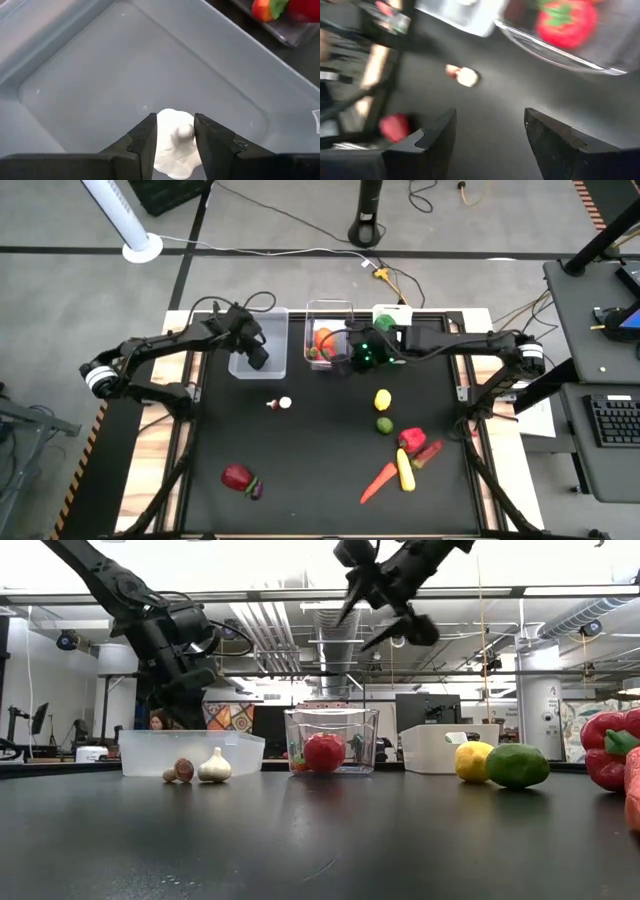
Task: Sort produce into baskets
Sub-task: Put the big white garlic into the left transparent bin, then put the yellow lemon into the right transparent bin
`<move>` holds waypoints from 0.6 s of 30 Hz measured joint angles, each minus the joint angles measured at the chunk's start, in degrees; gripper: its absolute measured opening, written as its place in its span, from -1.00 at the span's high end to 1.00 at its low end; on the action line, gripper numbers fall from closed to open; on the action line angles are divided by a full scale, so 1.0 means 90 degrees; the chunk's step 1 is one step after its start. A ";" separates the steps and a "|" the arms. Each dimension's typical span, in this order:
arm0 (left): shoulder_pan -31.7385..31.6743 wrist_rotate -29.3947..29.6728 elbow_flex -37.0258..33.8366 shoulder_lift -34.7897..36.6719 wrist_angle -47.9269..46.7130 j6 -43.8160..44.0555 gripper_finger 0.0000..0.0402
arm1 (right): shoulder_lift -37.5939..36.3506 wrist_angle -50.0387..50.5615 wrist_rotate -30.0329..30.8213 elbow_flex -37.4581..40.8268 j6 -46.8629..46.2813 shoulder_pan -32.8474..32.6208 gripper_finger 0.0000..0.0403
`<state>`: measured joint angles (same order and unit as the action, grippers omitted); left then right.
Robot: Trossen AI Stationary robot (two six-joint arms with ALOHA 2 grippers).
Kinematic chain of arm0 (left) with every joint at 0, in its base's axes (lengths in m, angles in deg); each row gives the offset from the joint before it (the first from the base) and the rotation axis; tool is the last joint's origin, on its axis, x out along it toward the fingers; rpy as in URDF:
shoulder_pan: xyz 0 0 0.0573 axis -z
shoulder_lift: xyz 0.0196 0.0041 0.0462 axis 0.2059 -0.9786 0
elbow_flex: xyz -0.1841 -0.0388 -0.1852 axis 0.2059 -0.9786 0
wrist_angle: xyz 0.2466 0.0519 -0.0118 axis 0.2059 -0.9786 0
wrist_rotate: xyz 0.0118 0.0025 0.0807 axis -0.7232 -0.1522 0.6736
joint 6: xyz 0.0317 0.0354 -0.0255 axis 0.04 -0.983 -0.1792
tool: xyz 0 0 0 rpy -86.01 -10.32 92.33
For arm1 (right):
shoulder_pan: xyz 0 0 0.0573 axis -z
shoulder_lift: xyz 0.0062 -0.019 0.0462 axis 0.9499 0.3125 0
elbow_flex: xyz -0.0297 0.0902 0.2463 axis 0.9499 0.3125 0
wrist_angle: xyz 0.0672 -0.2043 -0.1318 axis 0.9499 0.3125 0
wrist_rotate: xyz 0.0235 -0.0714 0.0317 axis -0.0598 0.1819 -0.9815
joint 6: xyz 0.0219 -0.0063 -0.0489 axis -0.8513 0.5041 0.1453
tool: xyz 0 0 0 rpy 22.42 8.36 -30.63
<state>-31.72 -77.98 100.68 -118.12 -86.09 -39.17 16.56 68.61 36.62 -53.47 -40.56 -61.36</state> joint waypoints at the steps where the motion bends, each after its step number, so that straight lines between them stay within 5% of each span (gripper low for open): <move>1: 0.0004 -0.0001 0.0001 0.0041 0.0000 0.0081 0.40 | -0.0003 0.0353 0.0047 -0.0108 0.0049 0.0000 -0.11; 11: 0.0017 -0.0541 0.0579 0.0859 -0.0299 0.0595 0.35 | -0.0012 0.3244 0.0090 -0.0104 0.0026 -0.0005 -0.32; 18: 0.0035 -0.0555 0.1173 0.1648 -0.0726 0.0760 0.35 | -0.0036 0.3606 0.0076 0.0448 -0.0164 -0.0005 -0.42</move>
<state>-31.41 -82.98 111.24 -103.29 -92.63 -32.33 16.24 101.07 37.30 -49.44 -42.04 -61.40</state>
